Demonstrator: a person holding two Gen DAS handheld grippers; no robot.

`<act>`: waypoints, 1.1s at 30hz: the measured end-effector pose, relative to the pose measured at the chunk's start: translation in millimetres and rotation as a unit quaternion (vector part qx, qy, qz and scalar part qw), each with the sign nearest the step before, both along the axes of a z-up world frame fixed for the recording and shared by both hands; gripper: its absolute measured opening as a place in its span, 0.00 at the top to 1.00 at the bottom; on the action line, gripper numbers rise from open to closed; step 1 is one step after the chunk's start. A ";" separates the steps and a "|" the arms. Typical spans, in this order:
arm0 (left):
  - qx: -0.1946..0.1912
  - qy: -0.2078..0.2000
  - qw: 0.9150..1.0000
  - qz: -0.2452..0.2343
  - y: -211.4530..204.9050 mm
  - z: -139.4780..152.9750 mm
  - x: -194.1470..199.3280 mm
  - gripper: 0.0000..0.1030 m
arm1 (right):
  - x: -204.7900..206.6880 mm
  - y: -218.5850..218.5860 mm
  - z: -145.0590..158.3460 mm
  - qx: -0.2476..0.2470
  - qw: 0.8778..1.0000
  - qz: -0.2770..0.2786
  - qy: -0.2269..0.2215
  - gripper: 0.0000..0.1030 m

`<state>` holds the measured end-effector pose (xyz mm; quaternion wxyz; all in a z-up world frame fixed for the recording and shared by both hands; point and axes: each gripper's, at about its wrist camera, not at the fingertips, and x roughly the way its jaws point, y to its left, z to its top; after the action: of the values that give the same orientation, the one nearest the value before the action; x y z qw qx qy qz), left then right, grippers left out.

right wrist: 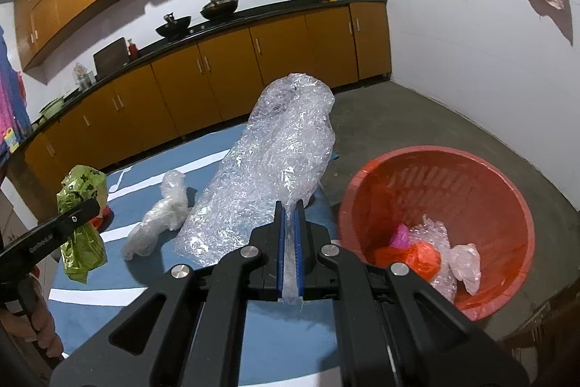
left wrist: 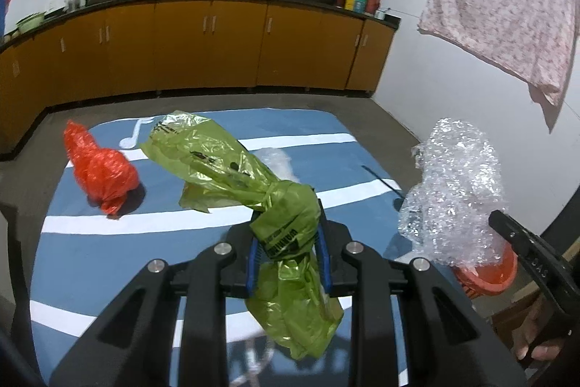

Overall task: Collect trash
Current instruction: 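Carry the green bag and bubble wrap over the basket and release both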

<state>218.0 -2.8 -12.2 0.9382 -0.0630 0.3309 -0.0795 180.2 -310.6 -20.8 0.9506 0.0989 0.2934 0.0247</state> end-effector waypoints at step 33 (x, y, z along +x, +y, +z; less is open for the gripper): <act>0.009 -0.011 0.966 -0.257 -214.2 -10.0 14.1 0.75 | -36.4 -145.3 -22.0 0.014 0.987 -0.157 0.012 0.95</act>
<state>232.1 -217.0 -22.2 0.8903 0.0340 0.3264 -0.3157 143.8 -455.9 -42.8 0.9376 0.1577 0.2850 -0.1218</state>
